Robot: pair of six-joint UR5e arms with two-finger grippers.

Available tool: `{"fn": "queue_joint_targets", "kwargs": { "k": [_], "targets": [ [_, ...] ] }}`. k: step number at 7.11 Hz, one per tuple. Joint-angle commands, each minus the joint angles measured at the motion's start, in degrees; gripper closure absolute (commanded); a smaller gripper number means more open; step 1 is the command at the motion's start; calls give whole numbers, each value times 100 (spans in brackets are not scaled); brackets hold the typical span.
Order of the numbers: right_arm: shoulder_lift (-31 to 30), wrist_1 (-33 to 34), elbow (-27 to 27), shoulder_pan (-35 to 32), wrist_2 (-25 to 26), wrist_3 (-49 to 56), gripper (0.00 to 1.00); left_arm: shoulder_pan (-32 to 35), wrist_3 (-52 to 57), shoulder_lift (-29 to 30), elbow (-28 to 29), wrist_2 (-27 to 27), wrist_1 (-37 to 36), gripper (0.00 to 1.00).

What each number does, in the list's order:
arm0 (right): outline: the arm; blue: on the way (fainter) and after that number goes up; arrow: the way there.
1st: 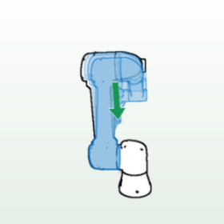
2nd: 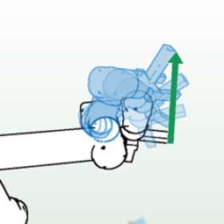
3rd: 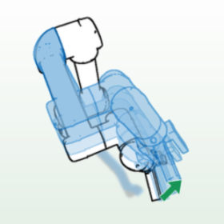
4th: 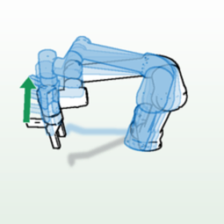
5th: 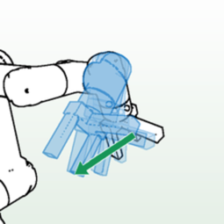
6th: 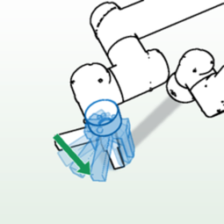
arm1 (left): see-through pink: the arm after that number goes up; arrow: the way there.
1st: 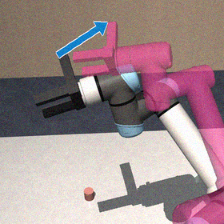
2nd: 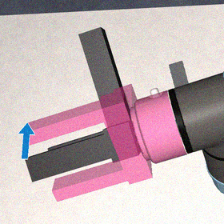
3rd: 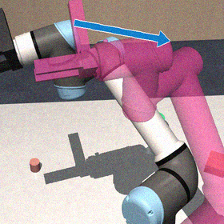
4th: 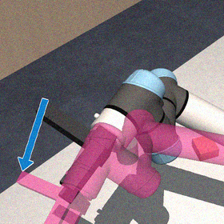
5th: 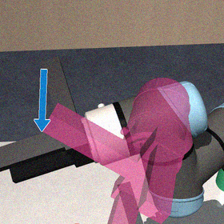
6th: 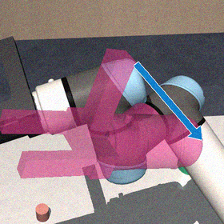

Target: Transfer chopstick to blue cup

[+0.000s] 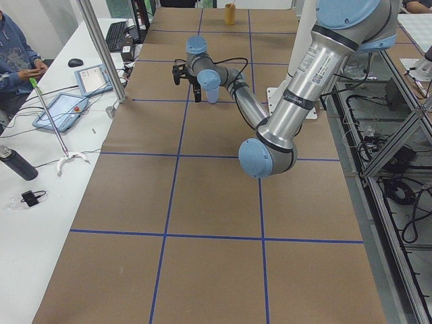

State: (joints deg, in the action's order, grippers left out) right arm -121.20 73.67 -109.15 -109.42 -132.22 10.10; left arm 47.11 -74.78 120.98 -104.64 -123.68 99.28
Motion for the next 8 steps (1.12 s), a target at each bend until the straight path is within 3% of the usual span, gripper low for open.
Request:
{"fn": "queue_joint_targets", "kwargs": {
  "k": [1, 5, 6, 8],
  "targets": [
    [-412, 24, -457, -71, -233, 18, 100, -36, -2, -22, -4, 46, 3, 2],
    [-826, 33, -871, -535, -225, 360, 100, -71, -19, 5, 5, 46, 3, 2],
    [-818, 259, -975, -746, -216, 570, 100, -106, -19, 5, 5, 80, 3, 2],
    [-818, 1328, -1850, -940, -173, 703, 100, -150, -19, 5, 31, 125, 12, 2]
  ]
}}
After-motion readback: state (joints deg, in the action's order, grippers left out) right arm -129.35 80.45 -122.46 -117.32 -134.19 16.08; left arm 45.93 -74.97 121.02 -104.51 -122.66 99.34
